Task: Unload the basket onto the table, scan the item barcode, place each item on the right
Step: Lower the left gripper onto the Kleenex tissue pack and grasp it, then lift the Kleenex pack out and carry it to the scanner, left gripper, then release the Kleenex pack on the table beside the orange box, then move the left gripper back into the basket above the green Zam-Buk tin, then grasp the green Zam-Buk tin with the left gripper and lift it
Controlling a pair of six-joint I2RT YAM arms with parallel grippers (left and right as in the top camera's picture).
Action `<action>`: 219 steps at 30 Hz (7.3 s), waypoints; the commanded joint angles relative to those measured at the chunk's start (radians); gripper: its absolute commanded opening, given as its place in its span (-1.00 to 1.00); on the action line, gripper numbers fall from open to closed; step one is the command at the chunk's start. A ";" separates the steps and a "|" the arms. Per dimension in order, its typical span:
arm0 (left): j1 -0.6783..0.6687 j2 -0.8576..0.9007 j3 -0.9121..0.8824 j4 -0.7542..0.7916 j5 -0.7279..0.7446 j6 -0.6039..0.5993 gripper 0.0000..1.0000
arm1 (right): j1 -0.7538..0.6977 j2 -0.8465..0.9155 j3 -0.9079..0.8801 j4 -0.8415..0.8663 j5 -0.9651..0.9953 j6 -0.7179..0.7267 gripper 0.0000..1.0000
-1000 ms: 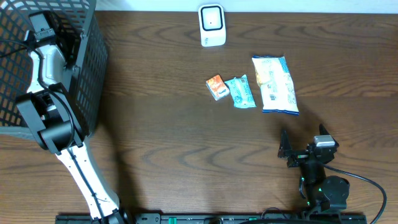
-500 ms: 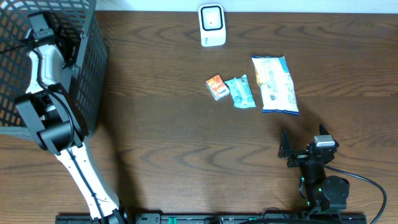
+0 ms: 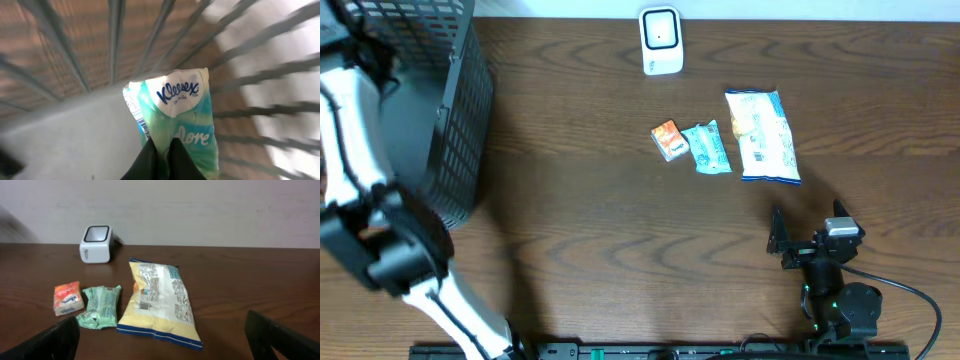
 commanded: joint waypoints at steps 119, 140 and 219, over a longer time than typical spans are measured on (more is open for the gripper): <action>0.032 -0.053 0.063 -0.414 -0.263 -0.383 0.96 | 0.007 -0.005 -0.001 -0.005 -0.003 -0.011 0.99; 0.072 0.091 -0.151 -0.400 -0.323 -0.731 0.96 | 0.007 -0.005 -0.001 -0.005 -0.003 -0.011 0.99; 0.141 0.080 -0.396 -0.108 -0.280 -0.653 0.95 | 0.007 -0.005 -0.001 -0.005 -0.003 -0.011 0.99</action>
